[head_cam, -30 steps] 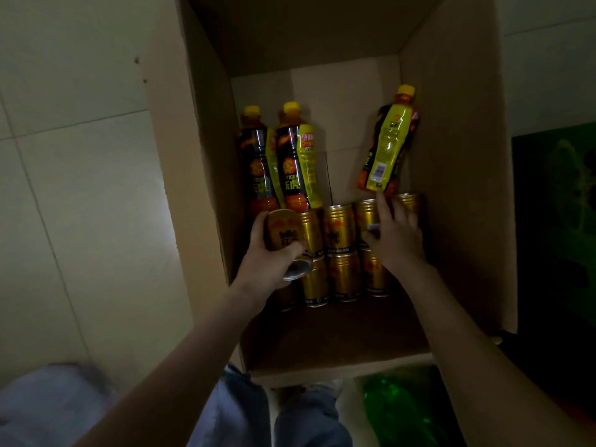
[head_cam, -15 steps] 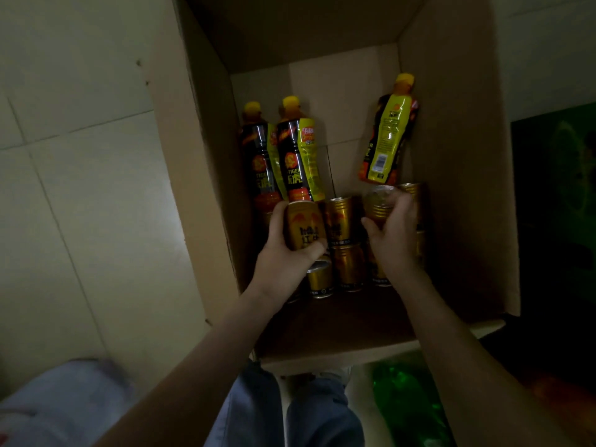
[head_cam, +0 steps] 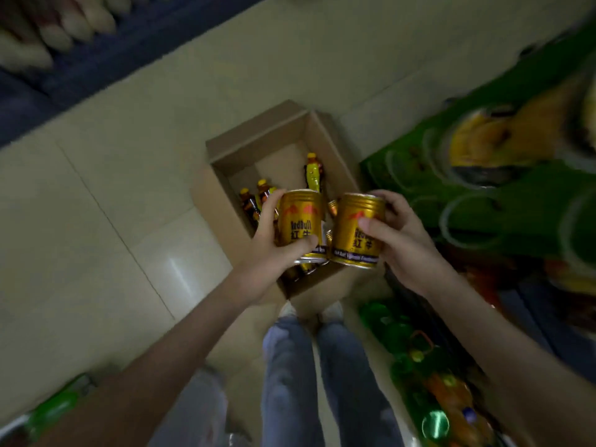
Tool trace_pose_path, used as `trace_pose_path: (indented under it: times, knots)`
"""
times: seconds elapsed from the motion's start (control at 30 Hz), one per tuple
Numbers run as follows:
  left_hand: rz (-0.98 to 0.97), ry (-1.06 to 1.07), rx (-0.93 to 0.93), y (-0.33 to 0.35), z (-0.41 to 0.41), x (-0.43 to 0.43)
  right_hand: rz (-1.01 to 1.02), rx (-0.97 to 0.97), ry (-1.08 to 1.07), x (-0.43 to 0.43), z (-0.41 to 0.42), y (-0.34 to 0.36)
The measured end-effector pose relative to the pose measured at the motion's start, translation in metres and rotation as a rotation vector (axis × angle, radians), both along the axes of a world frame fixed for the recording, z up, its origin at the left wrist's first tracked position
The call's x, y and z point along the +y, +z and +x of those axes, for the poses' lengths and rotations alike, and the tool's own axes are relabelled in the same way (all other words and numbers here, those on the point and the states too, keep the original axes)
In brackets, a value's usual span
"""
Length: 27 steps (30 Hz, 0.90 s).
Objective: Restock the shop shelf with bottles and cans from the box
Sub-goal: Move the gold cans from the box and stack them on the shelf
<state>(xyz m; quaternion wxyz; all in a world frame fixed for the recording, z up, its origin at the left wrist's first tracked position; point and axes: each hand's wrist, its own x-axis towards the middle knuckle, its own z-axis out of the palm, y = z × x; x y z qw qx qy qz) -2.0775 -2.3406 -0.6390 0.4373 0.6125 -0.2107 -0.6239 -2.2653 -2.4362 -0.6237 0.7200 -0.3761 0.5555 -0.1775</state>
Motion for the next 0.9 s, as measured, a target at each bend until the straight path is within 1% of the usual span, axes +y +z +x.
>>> trace_pose_path:
  times: [0.1,0.2,0.33,0.4,0.57,0.7,0.9]
  knots:
    - [-0.126,-0.126,-0.039,0.095,-0.006,0.007,-0.015,-0.135,-0.055,0.020,-0.010,0.093]
    - [-0.249,-0.192,-0.058,0.176,-0.023,0.021,-0.052,-0.207,-0.097,0.051,-0.032,0.169]
    - [-0.377,-0.349,-0.090,0.255,-0.066,0.057,-0.112,-0.272,-0.103,0.104,-0.081,0.252]
    - [-0.406,-0.435,-0.083,0.287,-0.099,0.082,-0.137,-0.285,-0.133,0.140,-0.115,0.285]
    - [-0.497,-0.653,-0.058,0.345,-0.210,0.159,-0.308,-0.237,-0.187,0.255,-0.235,0.338]
    - [-0.546,-0.802,-0.022,0.378,-0.317,0.219,-0.458,-0.097,-0.294,0.351,-0.335,0.376]
    - [-0.759,-1.004,-0.067,0.444,-0.431,0.257,-0.677,0.079,-0.477,0.442,-0.428,0.442]
